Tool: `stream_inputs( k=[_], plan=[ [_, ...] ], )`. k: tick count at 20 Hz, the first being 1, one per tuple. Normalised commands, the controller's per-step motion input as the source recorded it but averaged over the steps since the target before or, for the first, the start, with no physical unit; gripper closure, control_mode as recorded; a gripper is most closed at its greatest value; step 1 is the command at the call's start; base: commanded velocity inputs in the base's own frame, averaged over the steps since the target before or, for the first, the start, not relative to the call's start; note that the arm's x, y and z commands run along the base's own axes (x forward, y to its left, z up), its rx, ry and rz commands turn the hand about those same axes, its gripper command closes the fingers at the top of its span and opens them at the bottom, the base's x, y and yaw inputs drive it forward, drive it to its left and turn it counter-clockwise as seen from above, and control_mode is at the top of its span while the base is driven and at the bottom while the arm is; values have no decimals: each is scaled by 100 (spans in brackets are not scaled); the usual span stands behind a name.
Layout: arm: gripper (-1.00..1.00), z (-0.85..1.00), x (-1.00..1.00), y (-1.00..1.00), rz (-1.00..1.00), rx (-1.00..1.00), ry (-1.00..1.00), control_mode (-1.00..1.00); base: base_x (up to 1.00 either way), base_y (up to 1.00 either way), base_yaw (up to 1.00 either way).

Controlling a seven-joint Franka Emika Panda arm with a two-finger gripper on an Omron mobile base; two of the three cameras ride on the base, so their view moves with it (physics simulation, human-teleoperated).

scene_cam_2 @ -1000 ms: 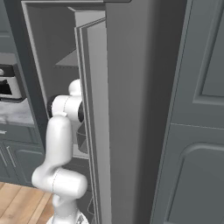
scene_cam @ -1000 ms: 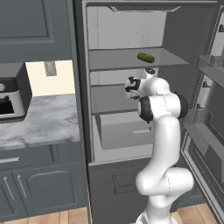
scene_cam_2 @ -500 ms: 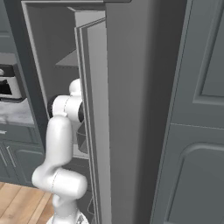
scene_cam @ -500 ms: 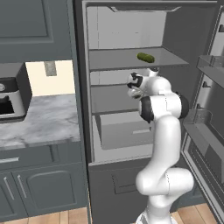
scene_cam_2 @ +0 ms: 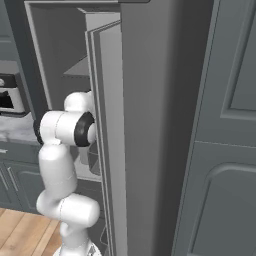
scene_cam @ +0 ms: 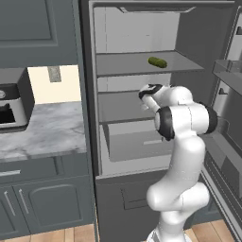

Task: Place the cold items (cucumber and broccoli) from the fridge in one tupperware on the dining counter. Place the warm items (kebab skewer and hot dog) in the stove area in another tupperware.

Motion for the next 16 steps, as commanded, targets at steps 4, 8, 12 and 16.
stream_inputs(
  k=[4,8,12,16],
  plan=[
    [100,40,-82,7,-11,0,-14,-100,0,0,0],
    [100,86,-33,16,-3,0,4,-100,0,0,0],
    [100,99,-12,15,0,0,26,-100,0,0,0],
    [100,100,-1,21,0,0,36,-100,0,0,0]
  ],
)
